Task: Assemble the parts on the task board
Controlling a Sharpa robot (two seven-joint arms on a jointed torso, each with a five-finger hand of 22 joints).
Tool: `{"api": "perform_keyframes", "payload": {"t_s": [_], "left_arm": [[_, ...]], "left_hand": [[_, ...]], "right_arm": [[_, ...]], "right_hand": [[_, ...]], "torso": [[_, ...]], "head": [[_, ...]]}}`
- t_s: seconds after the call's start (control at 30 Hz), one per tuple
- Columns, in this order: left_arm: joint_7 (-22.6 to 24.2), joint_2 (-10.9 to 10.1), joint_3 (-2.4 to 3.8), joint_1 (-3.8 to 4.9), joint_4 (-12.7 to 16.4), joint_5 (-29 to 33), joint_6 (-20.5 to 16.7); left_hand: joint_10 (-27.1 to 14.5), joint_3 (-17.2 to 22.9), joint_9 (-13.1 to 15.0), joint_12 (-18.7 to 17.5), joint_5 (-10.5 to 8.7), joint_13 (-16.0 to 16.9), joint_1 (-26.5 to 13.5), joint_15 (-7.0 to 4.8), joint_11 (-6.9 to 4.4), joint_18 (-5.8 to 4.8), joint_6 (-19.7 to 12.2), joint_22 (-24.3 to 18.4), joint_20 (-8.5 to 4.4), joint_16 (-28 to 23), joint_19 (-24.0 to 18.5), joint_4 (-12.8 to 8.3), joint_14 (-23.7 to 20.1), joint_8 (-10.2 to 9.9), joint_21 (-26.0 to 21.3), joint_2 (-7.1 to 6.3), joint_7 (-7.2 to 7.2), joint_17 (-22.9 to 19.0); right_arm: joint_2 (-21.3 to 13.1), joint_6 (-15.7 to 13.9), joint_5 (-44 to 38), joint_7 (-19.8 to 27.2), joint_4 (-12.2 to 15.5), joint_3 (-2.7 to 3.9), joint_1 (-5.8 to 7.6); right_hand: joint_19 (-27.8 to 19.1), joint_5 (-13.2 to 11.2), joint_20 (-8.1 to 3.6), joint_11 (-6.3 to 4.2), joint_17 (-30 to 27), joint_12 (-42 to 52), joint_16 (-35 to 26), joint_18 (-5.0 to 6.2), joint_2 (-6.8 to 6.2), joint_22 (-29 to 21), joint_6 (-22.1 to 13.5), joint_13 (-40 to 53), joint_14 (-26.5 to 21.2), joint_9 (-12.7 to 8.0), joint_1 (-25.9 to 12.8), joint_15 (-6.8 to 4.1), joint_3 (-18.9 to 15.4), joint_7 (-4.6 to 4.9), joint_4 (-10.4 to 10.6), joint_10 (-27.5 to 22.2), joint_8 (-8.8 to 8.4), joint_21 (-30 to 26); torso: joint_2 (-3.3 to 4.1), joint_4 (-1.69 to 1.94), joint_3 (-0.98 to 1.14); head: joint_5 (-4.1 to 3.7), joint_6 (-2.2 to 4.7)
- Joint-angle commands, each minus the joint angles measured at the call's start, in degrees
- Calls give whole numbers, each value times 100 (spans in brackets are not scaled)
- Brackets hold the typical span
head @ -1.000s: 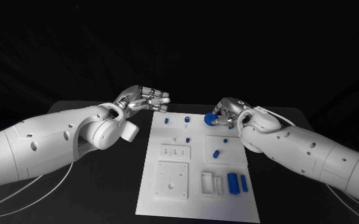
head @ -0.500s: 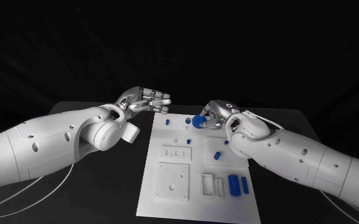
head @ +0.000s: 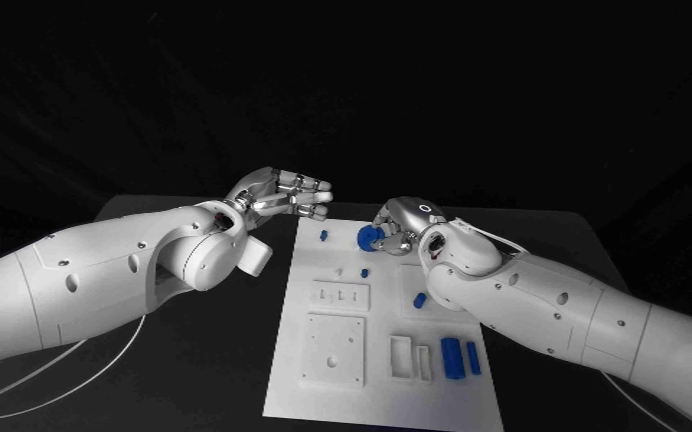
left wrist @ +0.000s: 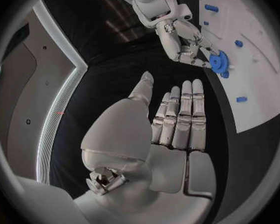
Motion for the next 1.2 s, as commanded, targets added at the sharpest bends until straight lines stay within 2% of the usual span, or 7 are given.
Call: {"api": "perform_keyframes", "payload": {"t_s": [0.03, 0.17, 0.37, 0.53, 0.7, 1.1, 1.2], "left_arm": [[37, 22, 5, 3, 21, 19, 75], [31, 29, 5, 2, 19, 19, 80], [28, 30, 5, 2, 13, 19, 82], [26, 37, 5, 2, 11, 19, 84], [26, 48, 5, 2, 7, 19, 92], [25, 47, 5, 2, 4, 19, 91], [25, 46, 5, 2, 2, 19, 92]], "left_hand": [[-1, -8, -7, -22, 4, -2, 16, 27, 13, 50, 4, 2, 32, -16, 5, -24, 18, -12, -19, 56, 18, 6], [0, -5, -7, -22, 5, -3, 12, 28, 17, 50, 1, 2, 33, -14, 3, -15, 20, -11, -14, 57, 26, 6], [0, -5, -7, -22, 5, -3, 12, 28, 17, 50, 1, 2, 33, -14, 3, -15, 20, -11, -14, 57, 26, 6], [0, -5, -7, -22, 5, -3, 12, 28, 17, 50, 1, 2, 33, -14, 3, -15, 20, -11, -14, 57, 26, 6], [0, -5, -7, -22, 5, -3, 12, 28, 17, 50, 1, 2, 33, -14, 3, -15, 20, -11, -14, 57, 26, 6], [0, -5, -7, -22, 5, -3, 12, 28, 17, 50, 1, 2, 33, -14, 3, -15, 20, -11, -14, 57, 26, 6], [0, -6, -7, -22, 5, -2, 8, 29, 19, 51, -3, 1, 34, -15, 0, -13, 19, -12, -13, 60, 29, 7]], "right_arm": [[70, -101, -141, -7, -53, -8, -16], [161, -115, -151, 4, -155, -24, -34], [234, -114, -151, 25, -280, -41, -53], [290, -79, -137, 51, -325, -54, -70], [344, -52, -124, 75, -362, -87, -91], [379, -49, -72, 116, -399, -147, -123], [377, -54, -59, 121, -397, -153, -130]], "right_hand": [[170, -25, -40, -12, -8, -12, 12, -23, -28, 9, 11, 143, -1, 6, 36, -37, 40, 8, 10, 44, 19, -33], [170, -25, -40, -12, -8, -12, 12, -23, -28, 9, 11, 143, -1, 6, 36, -37, 40, 8, 10, 44, 19, -33], [170, -25, -39, -12, -12, -18, 8, -22, -31, 13, 8, 140, -2, 6, 37, -37, 41, 8, 13, 42, 19, -40], [172, -25, -38, -12, -17, -25, 2, -21, -37, 20, 4, 135, -4, 6, 38, -37, 43, 9, 17, 41, 19, -51], [175, -33, -37, -10, -30, -39, -13, -23, -43, 27, -20, 127, -7, 3, 31, -36, 38, 15, 30, 36, 14, -67], [176, -57, -33, -4, -48, -56, -34, -25, -62, 31, -51, 118, -9, 2, 17, -32, 25, 21, 61, 27, 18, -94], [177, -62, -32, -3, -54, -65, -41, -26, -67, 30, -67, 112, -11, 1, 19, -31, 24, 24, 68, 23, 16, -100]], "torso": [[14, 16, 11], [12, 21, 6], [7, 0, 8], [5, -4, 10], [6, 12, 7], [5, -13, 5], [2, -9, 8]], "head": [[4, 9], [6, -4], [30, -21], [34, -35], [22, -39], [43, -48], [36, -51]]}}
